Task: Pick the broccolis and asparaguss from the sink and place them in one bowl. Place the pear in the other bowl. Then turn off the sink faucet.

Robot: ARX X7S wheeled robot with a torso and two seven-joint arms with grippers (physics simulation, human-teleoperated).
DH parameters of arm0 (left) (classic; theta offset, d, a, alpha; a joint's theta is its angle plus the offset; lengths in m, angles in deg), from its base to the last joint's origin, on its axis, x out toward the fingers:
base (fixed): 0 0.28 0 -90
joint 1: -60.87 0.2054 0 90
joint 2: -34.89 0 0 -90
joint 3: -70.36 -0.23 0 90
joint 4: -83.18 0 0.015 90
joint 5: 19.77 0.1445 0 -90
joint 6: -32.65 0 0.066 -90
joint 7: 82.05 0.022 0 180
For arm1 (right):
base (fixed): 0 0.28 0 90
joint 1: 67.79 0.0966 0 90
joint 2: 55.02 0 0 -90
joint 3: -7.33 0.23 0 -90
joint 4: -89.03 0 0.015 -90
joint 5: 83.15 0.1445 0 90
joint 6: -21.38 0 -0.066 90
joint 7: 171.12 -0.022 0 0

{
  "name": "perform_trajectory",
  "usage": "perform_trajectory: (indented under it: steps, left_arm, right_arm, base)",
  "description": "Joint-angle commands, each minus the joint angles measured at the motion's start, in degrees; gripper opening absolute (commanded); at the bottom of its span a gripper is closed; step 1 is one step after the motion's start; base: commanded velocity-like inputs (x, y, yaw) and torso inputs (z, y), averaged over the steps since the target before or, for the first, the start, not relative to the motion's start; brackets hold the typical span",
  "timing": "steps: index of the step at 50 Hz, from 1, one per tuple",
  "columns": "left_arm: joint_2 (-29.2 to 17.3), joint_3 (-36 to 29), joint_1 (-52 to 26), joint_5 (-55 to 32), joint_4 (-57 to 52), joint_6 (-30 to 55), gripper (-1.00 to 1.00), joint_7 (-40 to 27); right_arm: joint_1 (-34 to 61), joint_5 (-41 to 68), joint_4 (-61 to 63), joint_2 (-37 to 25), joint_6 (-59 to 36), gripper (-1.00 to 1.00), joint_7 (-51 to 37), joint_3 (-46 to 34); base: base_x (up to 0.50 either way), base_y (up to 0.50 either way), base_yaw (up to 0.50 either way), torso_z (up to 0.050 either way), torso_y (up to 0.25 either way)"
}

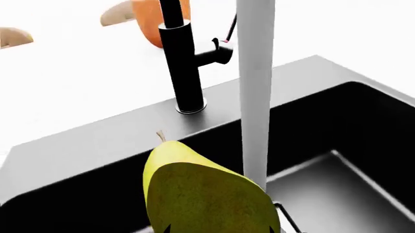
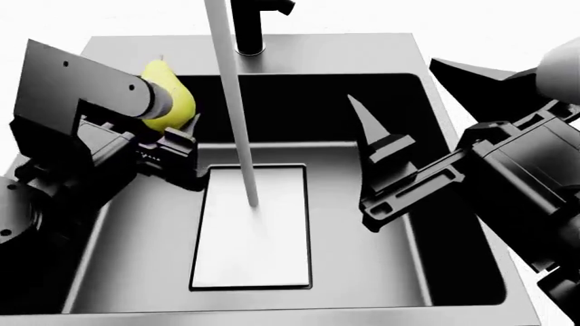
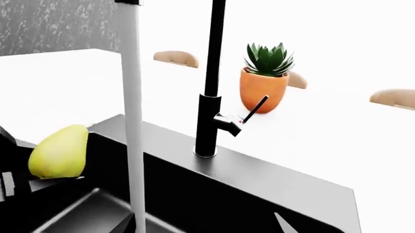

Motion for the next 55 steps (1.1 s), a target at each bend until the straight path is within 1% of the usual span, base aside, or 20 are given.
perform_trajectory:
  steps: [1,18,25,38,55]
  left_arm:
    - [-2.3,3.1,-3.2,-7.8,-6.3,-1.0,-1.0,-3.6]
    - [-4.3,5.8,-4.6,-13.5,-9.5,-3.7,-1.0,-4.3]
    - [-4.9,6.6,-5.4,-15.7,-10.5,-4.6,-1.0,-4.6]
    - [-5.8,7.4,-4.2,-17.1,-12.5,-5.6,-1.0,-4.7]
    - [-5.2,7.1,-4.4,-18.6,-13.9,-6.3,-1.0,-5.0]
  right_arm:
    - [6.9,6.4,-1.0,0.8,-3.5,1.0,-4.1,-1.4]
    - [11.8,8.8,-0.9,1.2,-6.4,1.0,-6.0,-2.1]
    - [13.7,9.4,-0.6,1.1,-7.5,1.0,-8.1,-2.5]
    - [12.4,11.5,-0.3,0.7,-4.8,1.0,-9.2,-1.8]
    - [12.2,11.8,-0.6,1.2,-4.2,1.0,-9.1,-1.7]
  base:
    - [0.0,0.0,0.0,0.0,0.0]
    - [0.0,0.0,0.0,0.0,0.0]
    - [0.0,0.0,0.0,0.0,0.0]
    - [0.0,0.0,0.0,0.0,0.0]
    - [-0.01,-0.49,0.0,0.0,0.0]
